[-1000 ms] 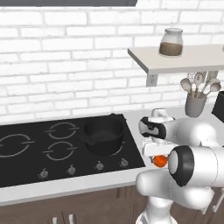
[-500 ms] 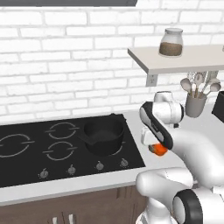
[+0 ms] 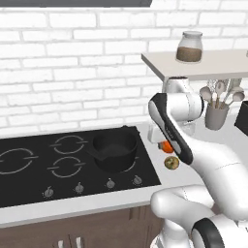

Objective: Put the squash and onion in the pot. Retrieve the spatula and lightly stir the vegetables in the pot.

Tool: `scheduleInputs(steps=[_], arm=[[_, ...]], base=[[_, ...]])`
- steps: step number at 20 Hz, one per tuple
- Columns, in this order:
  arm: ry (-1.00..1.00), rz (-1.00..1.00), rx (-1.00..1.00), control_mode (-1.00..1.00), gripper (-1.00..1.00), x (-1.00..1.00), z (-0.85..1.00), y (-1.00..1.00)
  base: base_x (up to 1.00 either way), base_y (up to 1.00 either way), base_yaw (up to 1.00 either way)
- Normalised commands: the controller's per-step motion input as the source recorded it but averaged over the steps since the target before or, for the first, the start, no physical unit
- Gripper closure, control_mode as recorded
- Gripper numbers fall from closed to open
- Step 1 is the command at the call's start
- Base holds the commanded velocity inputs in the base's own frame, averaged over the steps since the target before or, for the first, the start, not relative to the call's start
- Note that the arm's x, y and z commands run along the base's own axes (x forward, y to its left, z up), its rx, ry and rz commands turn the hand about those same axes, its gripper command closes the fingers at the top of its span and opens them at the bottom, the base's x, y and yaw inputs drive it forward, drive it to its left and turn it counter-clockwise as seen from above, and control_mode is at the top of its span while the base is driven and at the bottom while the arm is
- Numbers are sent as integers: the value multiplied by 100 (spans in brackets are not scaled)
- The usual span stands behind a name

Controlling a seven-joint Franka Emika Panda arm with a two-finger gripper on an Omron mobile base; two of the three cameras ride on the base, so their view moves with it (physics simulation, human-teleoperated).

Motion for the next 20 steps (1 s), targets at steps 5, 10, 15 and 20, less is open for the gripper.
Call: scheduleInputs(steps=[5, 10, 15, 20], arm=[[-7, 8, 0, -100, 100, 77, 56, 50], [0, 8, 0, -100, 100, 98, 7, 76], [0, 9, 0, -100, 100, 67, -4, 77], [0, 7, -2, -100, 100, 39, -47, 51]], base=[[0, 0, 0], [0, 0, 0], [0, 0, 0], [0, 0, 0]])
